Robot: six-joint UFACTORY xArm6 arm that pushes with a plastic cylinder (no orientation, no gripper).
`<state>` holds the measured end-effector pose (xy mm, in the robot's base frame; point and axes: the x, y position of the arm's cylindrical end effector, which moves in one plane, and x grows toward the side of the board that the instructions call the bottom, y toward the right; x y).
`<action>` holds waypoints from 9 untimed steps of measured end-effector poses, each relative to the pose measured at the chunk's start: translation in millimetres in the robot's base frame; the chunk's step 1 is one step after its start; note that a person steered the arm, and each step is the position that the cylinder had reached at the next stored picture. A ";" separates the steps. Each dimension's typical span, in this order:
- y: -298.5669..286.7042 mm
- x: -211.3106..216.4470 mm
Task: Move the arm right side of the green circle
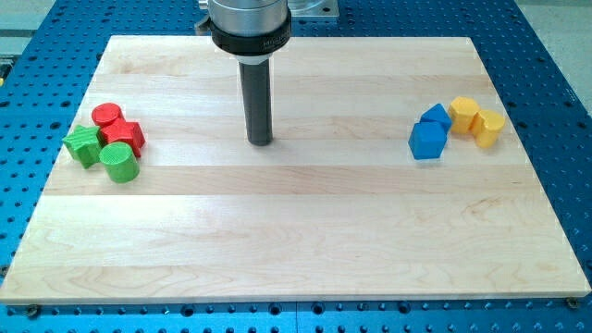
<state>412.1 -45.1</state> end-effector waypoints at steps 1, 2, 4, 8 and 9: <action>3.2 5.9; 2.8 28.3; 2.2 31.9; -60.6 59.9; -91.9 55.8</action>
<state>467.8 -136.9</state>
